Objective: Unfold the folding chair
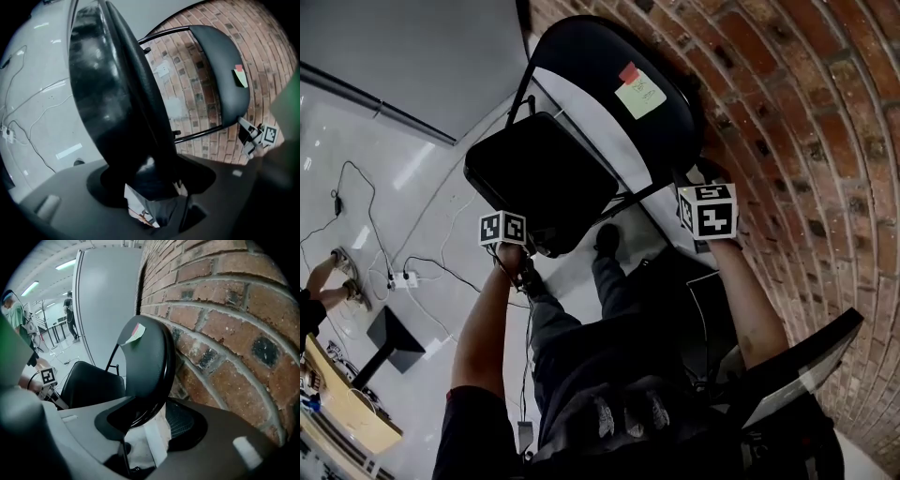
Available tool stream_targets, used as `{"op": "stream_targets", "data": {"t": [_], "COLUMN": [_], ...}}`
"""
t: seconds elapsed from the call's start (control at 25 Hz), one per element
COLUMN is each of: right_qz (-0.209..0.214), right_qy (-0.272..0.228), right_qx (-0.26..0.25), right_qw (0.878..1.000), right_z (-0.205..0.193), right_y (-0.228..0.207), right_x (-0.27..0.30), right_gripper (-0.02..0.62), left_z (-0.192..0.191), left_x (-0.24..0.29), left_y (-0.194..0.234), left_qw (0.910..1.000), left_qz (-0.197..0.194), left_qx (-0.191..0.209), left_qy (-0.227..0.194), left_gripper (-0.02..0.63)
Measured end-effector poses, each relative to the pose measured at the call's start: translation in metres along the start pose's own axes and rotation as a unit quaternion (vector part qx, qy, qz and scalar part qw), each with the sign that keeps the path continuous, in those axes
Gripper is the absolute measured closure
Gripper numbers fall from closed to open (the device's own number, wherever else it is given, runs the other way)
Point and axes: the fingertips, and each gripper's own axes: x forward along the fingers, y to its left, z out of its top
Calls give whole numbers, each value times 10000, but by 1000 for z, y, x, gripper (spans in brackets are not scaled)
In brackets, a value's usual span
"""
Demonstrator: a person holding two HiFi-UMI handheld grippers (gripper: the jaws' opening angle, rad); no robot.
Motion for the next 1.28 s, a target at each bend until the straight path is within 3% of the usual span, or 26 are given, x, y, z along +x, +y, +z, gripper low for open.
{"op": "stream_targets", "data": {"t": [0.32,0.52,0.8,1.28], "right_qz": [261,-3,-134,-135], "right_qy": [134,150,412,466], "right_qx": [-36,58,117,167], "right_qw": [9996,9999,9990,9987], "right_z": [-7,-21,-22,-26], "right_y": [4,-3,-19,-2], "right_x": [27,15,24,50], "right_gripper": [403,402,399,397], "left_z": [-14,-14,-24,-30], "left_x": [-1,19,16,18], "left_y": [39,43,42,83], "left_qw": [9991,9997,9992,9987], "left_qz": [235,113,55,77], "left_qx": [-348,-206,-374,-484], "left_qy": [-93,-38,108,151], "left_gripper": [282,282,282,245]}}
